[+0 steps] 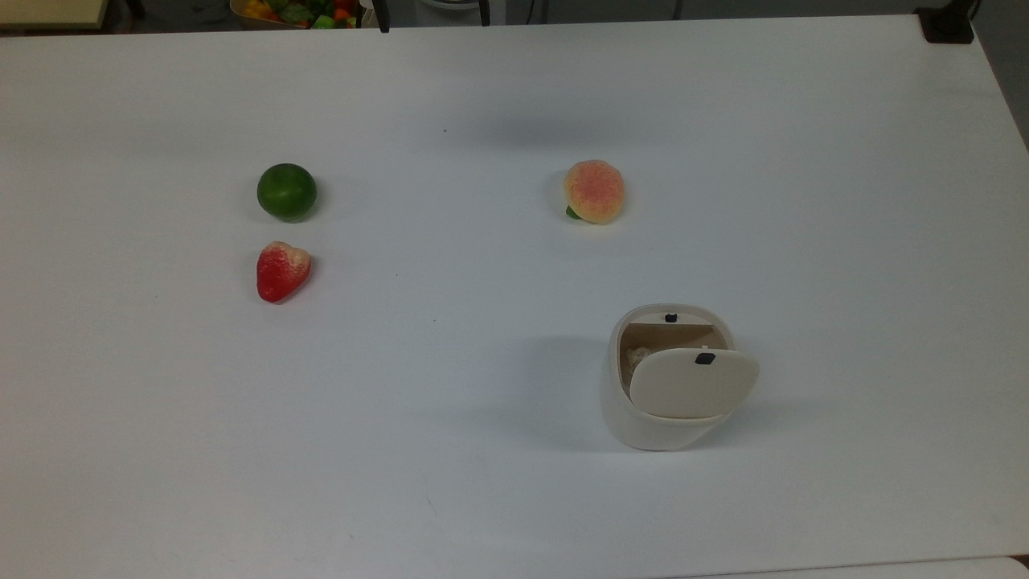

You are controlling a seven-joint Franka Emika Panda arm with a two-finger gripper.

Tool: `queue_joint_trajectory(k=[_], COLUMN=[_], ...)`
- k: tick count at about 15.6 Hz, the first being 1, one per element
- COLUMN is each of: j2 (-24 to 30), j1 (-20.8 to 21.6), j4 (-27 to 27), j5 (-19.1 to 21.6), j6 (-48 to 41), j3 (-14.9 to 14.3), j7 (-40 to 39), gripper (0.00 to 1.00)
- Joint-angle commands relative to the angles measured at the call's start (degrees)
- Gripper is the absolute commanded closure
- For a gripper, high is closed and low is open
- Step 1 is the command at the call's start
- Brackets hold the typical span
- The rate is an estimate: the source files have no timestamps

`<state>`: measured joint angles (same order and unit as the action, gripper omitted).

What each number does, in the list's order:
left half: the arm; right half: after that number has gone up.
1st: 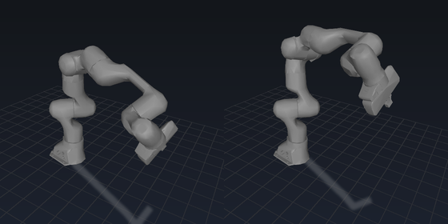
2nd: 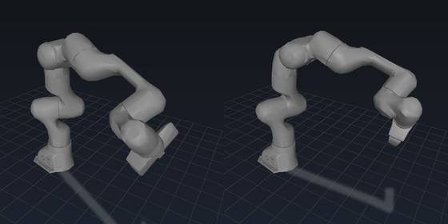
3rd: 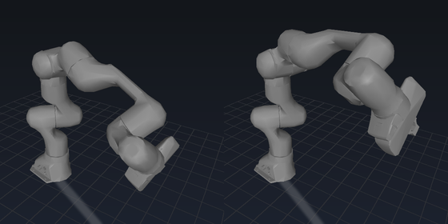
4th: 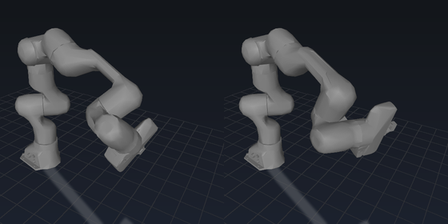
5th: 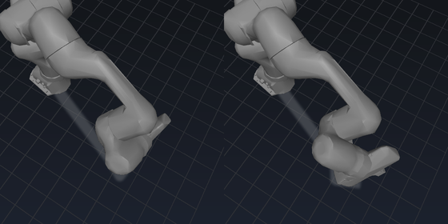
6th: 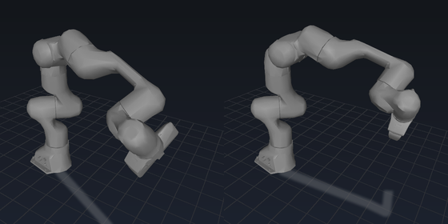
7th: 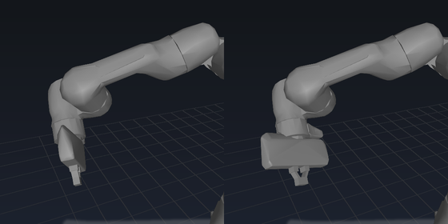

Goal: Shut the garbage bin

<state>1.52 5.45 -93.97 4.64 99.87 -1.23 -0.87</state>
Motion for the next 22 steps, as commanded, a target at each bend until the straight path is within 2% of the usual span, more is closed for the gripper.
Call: queue_joint_trajectory(k=[1,14,15,16,21,22], j2=[0.85,0.67,0.59,0.50,0.41,0.41], j1=[0.79,0.62,0.61,0.61,0.61,0.53], j4=[-1.30,-1.21,-1.21,-1.21,-1.21,-1.21], j5=[0.02,0.55,0.55,0.55,1.07,1.60], j6=[0.68,0.86,0.86,1.03,1.12,1.21], j3=[-0.52,-0.44,-0.44,-0.44,-0.44,-0.44], j7=[0.43,-0.44,-0.53,-0.88,-5.54,-5.54], gripper=[0.00,0.00,0.02,0.08,0.52,0.55])
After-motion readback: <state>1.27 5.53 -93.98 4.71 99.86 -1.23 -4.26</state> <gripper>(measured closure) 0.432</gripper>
